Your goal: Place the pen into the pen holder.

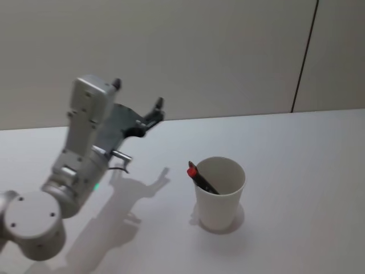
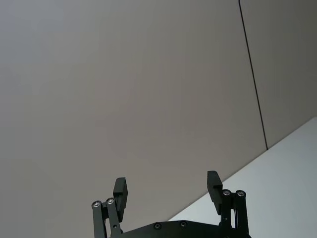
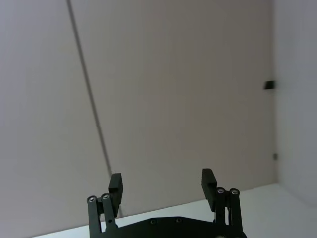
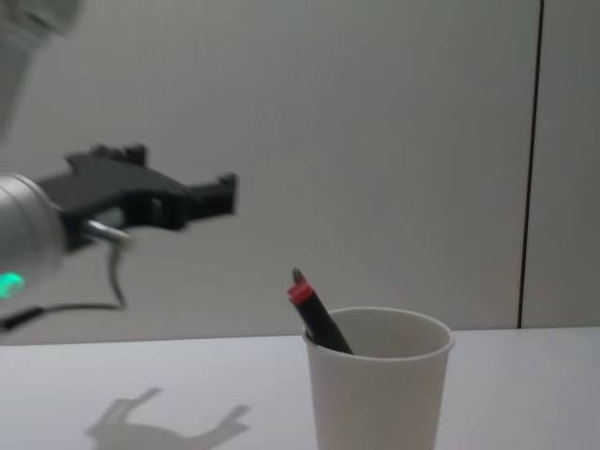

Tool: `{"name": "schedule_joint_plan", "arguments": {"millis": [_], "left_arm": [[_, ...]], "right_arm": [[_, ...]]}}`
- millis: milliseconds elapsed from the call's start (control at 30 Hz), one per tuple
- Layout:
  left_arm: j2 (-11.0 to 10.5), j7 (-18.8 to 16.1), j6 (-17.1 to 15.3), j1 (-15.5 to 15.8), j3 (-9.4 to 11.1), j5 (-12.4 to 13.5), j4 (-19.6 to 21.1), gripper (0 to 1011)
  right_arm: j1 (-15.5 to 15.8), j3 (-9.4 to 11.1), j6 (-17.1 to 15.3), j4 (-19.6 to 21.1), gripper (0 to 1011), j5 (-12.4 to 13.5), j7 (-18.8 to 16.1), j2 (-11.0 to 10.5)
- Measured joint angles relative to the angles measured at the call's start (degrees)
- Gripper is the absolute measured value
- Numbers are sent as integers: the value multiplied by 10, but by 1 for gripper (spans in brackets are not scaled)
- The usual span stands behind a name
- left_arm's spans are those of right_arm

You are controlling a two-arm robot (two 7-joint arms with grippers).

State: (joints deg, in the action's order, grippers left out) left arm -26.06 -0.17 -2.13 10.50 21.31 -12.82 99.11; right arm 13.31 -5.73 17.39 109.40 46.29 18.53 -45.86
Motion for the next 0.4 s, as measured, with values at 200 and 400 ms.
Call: {"name": "schedule_joint_plan", "arguments": {"millis": [200, 400], "left_arm": [[28, 5, 9, 21, 31, 10, -40, 1001], [39, 8, 13, 29, 45, 13, -56, 1001]], "right_arm": [[19, 19, 17, -8, 1002, 4, 31, -8], [34, 35, 30, -15, 1001, 8, 56, -15]]}}
